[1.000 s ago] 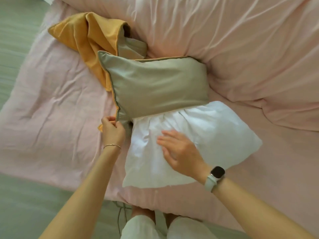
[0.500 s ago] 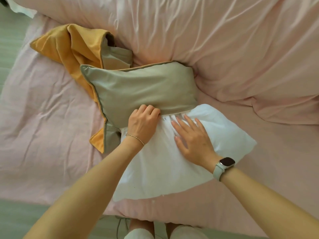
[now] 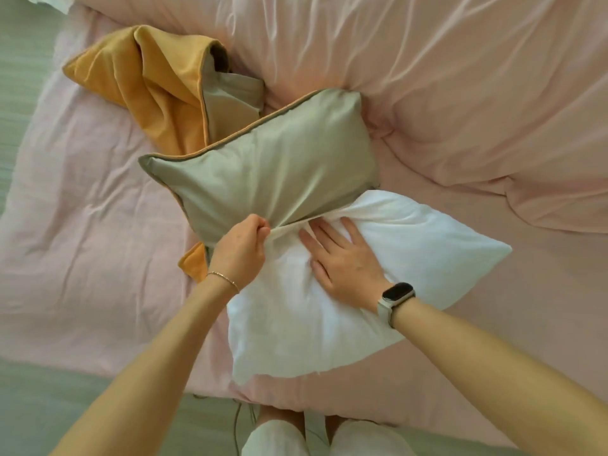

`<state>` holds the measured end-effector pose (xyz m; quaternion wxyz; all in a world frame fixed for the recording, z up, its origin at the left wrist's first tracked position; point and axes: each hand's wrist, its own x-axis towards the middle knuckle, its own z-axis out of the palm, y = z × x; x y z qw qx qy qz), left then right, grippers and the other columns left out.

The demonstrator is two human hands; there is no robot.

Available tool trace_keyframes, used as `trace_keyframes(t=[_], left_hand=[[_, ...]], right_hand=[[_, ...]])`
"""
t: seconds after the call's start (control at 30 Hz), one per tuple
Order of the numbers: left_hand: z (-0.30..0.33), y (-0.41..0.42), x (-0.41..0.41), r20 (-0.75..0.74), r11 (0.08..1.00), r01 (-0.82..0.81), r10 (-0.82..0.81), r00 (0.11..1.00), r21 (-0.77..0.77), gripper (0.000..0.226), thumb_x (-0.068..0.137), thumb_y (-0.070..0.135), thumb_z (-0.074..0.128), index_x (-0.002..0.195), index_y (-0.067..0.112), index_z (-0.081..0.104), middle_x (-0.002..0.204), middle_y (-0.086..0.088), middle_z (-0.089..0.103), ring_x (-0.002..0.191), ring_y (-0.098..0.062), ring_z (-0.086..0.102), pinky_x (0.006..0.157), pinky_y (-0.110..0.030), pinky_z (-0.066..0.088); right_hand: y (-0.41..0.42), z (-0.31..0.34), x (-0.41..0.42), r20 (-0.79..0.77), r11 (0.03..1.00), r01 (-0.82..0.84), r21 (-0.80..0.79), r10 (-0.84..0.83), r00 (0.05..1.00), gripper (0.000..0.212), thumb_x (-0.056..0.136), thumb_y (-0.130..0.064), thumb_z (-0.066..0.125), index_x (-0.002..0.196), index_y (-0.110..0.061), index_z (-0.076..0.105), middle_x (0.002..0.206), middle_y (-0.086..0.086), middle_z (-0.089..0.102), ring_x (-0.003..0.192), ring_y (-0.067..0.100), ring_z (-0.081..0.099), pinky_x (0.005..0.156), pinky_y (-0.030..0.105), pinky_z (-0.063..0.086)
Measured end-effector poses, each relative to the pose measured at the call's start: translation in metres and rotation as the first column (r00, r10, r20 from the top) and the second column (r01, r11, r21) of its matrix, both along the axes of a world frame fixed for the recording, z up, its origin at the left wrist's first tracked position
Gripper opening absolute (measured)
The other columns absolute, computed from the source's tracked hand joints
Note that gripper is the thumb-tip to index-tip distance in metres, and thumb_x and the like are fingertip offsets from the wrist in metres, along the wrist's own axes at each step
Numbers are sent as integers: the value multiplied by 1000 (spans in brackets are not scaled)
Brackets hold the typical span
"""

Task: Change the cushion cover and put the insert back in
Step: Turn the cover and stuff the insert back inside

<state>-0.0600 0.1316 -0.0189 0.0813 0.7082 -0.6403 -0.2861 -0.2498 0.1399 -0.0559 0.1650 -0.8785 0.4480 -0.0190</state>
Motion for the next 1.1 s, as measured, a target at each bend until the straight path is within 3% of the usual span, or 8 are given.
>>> trace_keyframes(t=[0.13, 0.27, 0.33, 0.5, 0.63, 0.8, 1.0, 1.1], left_hand=[[-2, 7, 12, 58, 999, 10, -8, 998, -33, 19, 97, 11, 38, 96, 2, 54, 94, -13, 57, 91, -31, 51, 67, -26, 26], [-1, 21, 2, 89, 991, -33, 45, 995, -126, 20, 96, 9, 40, 92, 0, 56, 90, -16, 56, 87, -34, 51, 68, -27, 27], [1, 25, -2, 61, 984, -8, 20, 998, -178, 22, 92, 13, 42, 87, 0, 58, 85, -15, 57, 81, -35, 53, 68, -33, 36], [20, 26, -31, -51, 892, 27, -57, 997, -450, 24, 88, 21, 49, 97, 5, 63, 98, -10, 60, 93, -23, 49, 81, -30, 43], [41, 43, -69, -55, 906, 129, -164, 985, -402, 41, 89, 43, 46, 113, 15, 62, 110, -1, 62, 104, -22, 53, 88, -36, 41], [27, 91, -56, 155, 945, 248, -217, 964, -215, 68, 79, 68, 40, 130, 22, 45, 138, 3, 48, 134, -17, 30, 110, -45, 14], [14, 67, -27, 320, 889, 274, -156, 935, -366, 31, 84, 37, 48, 113, 25, 47, 119, 6, 63, 112, -22, 41, 91, -37, 28], [17, 57, -26, 318, 857, 289, -157, 935, -427, 30, 83, 28, 50, 113, 25, 46, 117, 7, 64, 105, -22, 42, 86, -35, 29]], right_hand=[[-6, 27, -34, 474, 932, 320, -172, -207, 856, 29, 87, -15, 47, 105, -6, 68, 115, 14, 64, 109, 29, 57, 95, 43, 42], [-56, 40, -67, 52, 700, 686, 199, -707, 706, 49, 94, -37, 42, 141, -22, 39, 145, 7, 39, 134, 28, 33, 108, 46, 20], [-50, 44, -68, -60, 683, 564, 465, -611, 789, 46, 98, -37, 36, 143, -24, 34, 144, 5, 43, 130, 29, 39, 104, 37, 28], [0, 60, -54, 63, 747, 342, 570, -455, 888, 38, 101, -28, 29, 136, -21, 40, 130, 9, 54, 117, 32, 47, 93, 34, 32], [26, 73, -45, 345, 356, -89, 930, -765, 544, 35, 101, -11, 30, 126, -28, 47, 131, -7, 52, 123, 10, 48, 101, 21, 38], [21, 71, -49, 223, 85, -478, 874, -945, 240, 47, 88, -23, 37, 133, -10, 44, 135, 6, 51, 128, 18, 44, 110, 35, 31], [-10, 59, -39, 243, 255, 226, 940, -967, 82, 21, 95, -3, 40, 110, -3, 56, 91, 8, 63, 84, 18, 59, 76, 27, 53], [-20, 36, -50, 241, 430, 501, 751, -885, 399, 42, 94, -11, 48, 136, -5, 41, 129, 9, 50, 116, 21, 49, 100, 31, 40]])
